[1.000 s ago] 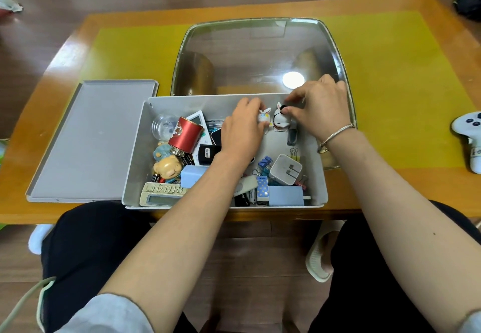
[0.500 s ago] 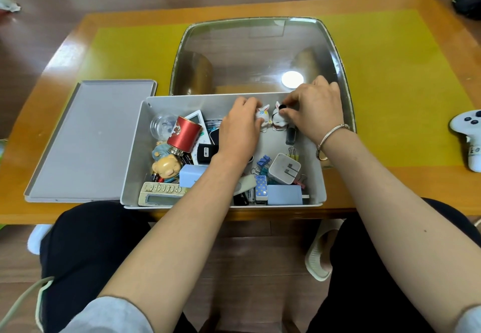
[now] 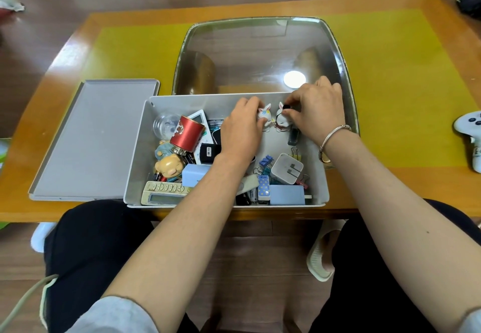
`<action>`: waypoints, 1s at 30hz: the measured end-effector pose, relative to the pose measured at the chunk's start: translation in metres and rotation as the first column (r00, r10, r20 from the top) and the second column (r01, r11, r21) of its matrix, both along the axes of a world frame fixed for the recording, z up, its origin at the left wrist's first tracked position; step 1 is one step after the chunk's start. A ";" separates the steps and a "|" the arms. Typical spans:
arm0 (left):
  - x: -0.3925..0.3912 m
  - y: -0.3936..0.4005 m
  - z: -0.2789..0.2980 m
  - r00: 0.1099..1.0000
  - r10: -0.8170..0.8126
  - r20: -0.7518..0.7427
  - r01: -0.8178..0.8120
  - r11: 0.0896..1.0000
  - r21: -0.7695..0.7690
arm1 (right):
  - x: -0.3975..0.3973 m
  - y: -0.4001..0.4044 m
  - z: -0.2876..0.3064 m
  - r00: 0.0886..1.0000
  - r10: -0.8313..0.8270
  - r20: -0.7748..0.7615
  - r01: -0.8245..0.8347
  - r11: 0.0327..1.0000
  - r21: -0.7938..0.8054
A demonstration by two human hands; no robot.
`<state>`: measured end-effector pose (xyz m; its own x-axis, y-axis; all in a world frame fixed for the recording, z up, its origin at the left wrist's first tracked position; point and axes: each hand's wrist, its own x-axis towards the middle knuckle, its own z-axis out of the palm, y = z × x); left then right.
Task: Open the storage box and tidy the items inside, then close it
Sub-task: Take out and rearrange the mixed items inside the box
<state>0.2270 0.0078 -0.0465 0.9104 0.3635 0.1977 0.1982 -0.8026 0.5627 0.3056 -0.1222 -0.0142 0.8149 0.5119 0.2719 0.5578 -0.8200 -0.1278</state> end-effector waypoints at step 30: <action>-0.006 -0.023 0.003 0.763 -0.441 -0.474 0.563 0.812 0.152 | 0.013 -0.026 0.019 0.945 0.077 -0.318 -0.021 0.984 0.175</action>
<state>0.2213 -0.0155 -0.0431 0.9619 -0.1815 -0.2045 -0.1221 -0.9543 0.2727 0.3184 -0.1481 0.0046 0.8482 0.5230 0.0840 0.5025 -0.7441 -0.4402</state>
